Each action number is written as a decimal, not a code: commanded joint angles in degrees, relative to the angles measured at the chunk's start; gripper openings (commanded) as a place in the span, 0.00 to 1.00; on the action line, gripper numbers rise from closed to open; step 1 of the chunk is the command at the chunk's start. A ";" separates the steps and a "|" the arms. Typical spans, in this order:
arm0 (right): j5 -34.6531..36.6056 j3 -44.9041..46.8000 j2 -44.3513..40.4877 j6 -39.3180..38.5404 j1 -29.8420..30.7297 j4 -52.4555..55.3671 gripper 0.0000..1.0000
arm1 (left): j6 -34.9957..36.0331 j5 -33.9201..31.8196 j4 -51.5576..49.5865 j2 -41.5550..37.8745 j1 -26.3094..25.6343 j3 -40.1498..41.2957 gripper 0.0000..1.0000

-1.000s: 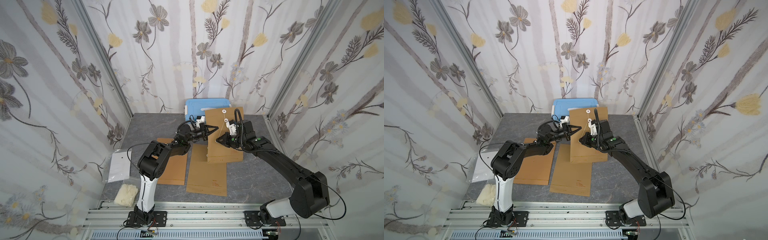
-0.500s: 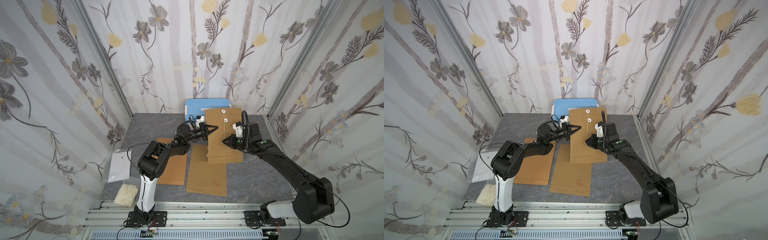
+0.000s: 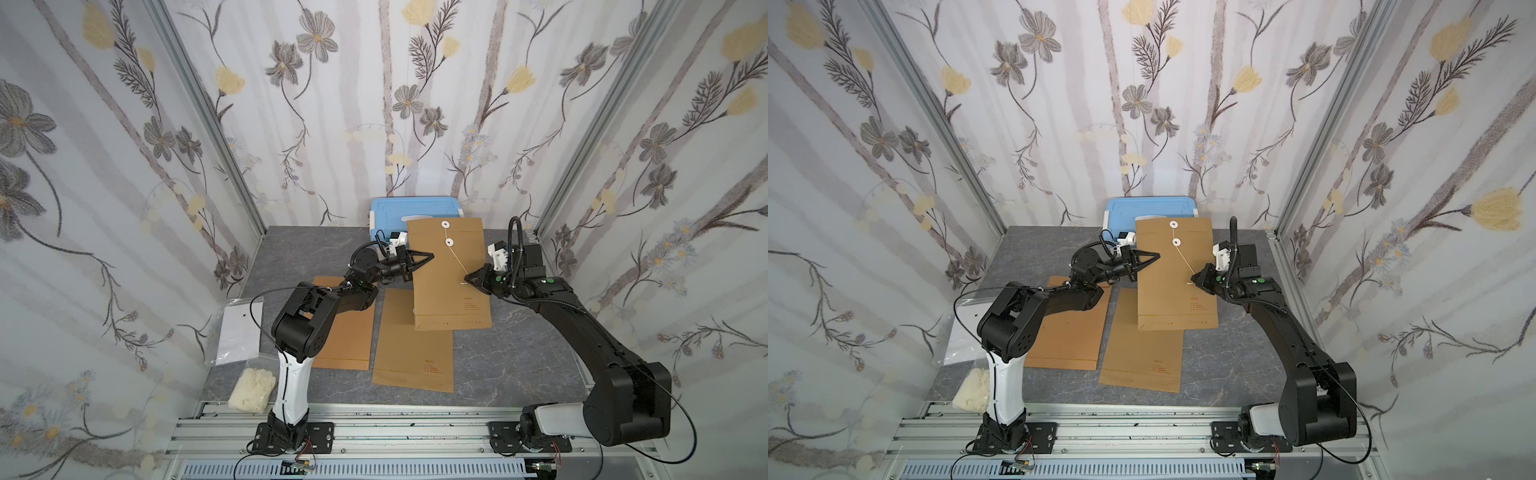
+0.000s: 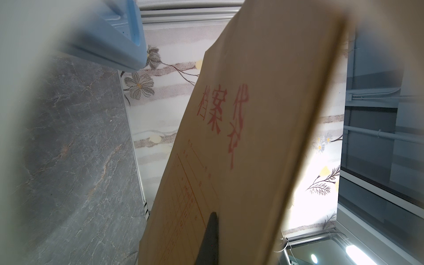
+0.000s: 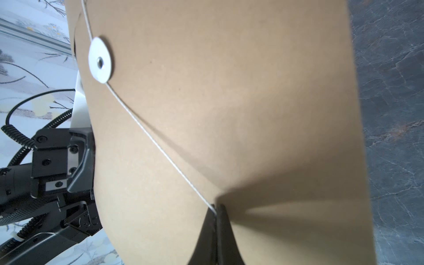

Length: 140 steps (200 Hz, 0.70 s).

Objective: Close the mouth of the file bag
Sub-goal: Close the file bag.

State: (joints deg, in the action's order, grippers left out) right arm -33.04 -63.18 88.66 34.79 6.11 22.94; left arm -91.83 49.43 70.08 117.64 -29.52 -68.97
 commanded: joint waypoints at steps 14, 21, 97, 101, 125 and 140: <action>-8.14 -3.38 2.53 -2.10 -2.02 3.51 0.00 | 0.99 3.42 -0.25 -1.03 0.25 1.16 0.00; -8.74 -3.57 2.52 -1.98 -2.47 3.35 0.00 | 1.25 3.90 -0.43 -1.12 0.25 1.27 0.00; -11.10 -7.59 7.03 -0.99 -5.97 2.03 0.00 | 6.40 6.97 -5.13 -3.33 0.25 2.98 0.00; -10.93 -8.09 7.43 -0.94 -6.08 2.76 0.00 | 6.48 7.07 -5.13 -3.31 0.25 2.96 0.00; -11.34 -10.13 8.85 -1.25 -6.55 3.73 0.00 | 8.15 7.97 -8.24 -3.78 0.26 3.25 0.00; -10.67 -11.43 9.49 -1.56 -6.62 4.91 0.00 | 9.86 8.14 -10.34 -4.19 0.17 3.40 0.00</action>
State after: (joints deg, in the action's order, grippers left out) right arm -42.76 -72.79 97.38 34.02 -0.38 26.68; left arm -84.33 55.42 61.71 114.48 -29.34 -65.80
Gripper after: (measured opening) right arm 0.049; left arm 0.052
